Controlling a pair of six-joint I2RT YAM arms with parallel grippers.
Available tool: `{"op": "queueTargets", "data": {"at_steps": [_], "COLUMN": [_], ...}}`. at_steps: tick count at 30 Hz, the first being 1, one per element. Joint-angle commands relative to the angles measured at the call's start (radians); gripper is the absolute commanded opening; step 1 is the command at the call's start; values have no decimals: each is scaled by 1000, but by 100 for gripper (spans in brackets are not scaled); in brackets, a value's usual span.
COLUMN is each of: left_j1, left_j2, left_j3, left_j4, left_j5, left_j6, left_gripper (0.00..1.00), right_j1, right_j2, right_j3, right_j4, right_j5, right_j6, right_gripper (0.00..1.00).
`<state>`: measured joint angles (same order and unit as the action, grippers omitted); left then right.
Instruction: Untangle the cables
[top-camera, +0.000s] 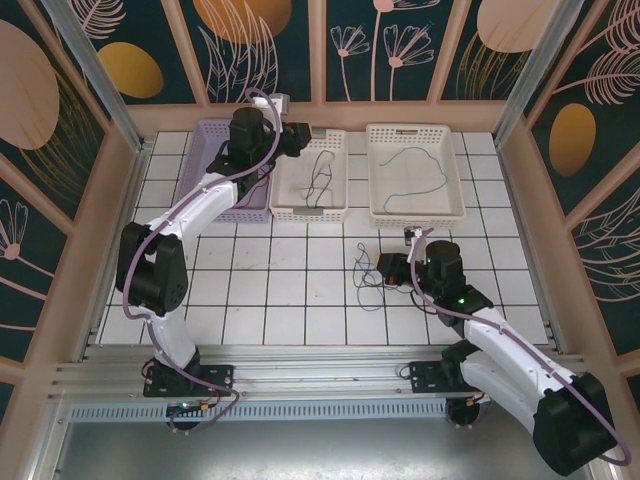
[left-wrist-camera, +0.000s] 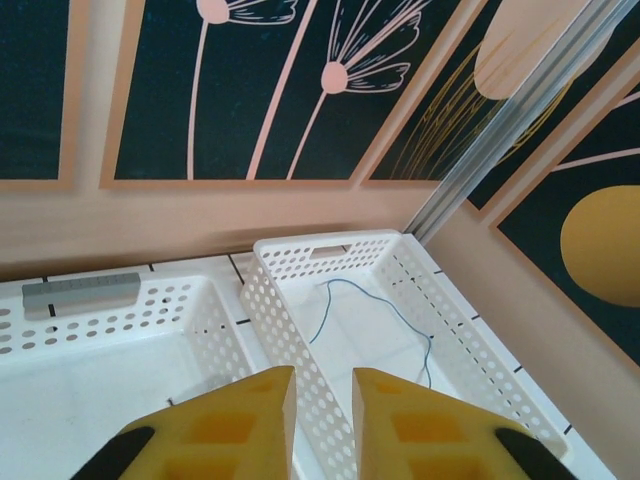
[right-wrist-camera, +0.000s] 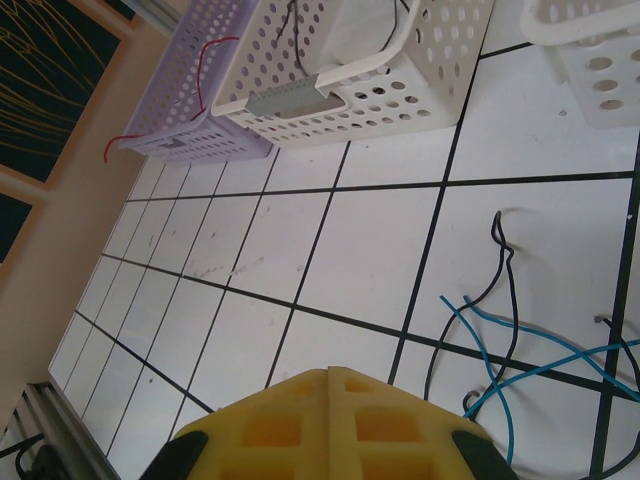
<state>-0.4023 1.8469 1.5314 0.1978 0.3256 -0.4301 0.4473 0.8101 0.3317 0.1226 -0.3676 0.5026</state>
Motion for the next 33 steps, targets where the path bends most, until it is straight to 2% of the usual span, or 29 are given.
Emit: {"op": "queueTargets", "data": {"at_steps": [1, 3, 6, 7, 9, 13, 15, 18, 21, 25, 31, 33], "left_j1": [-6, -7, -6, -6, -8, -67, -122, -162, -180, -221, -293, -301], "left_j2": [-6, -20, -59, -76, -106, -127, -167, -226, -298, -357, -364, -368], "left_j3": [-8, -22, -49, -61, -71, -35, -16, -122, -296, -445, -535, -574], "left_j4": [14, 9, -2, -7, -48, -190, -267, -258, -186, -145, -141, -123], "left_j5": [-11, -15, -13, -9, 8, -45, -102, -115, -114, -138, -159, -157], "left_j6": [22, 23, 23, 20, 11, 34, 52, -27, -108, -150, -175, -193], "left_gripper": [22, 25, 35, 38, 45, 58, 60, 64, 66, 68, 69, 69], "right_j1": [11, 11, 11, 11, 11, 11, 11, 12, 21, 90, 189, 209], "right_j2": [-16, -17, -10, -4, 17, 75, 115, 168, 194, 201, 185, 185], "right_j3": [-9, -8, 5, 13, 22, 26, 32, 30, 14, -1, -55, -67], "right_j4": [-2, -6, -40, -56, -83, -108, -130, -153, -141, -155, -138, -137], "right_j5": [1, 5, 50, 69, 97, 121, 136, 159, 144, 167, 189, 202], "right_j6": [-18, -18, -12, -10, -3, 28, 53, 82, 96, 116, 176, 192], "right_gripper": [0, 0, 0, 3, 20, 40, 45, 49, 48, 46, 30, 29]}}
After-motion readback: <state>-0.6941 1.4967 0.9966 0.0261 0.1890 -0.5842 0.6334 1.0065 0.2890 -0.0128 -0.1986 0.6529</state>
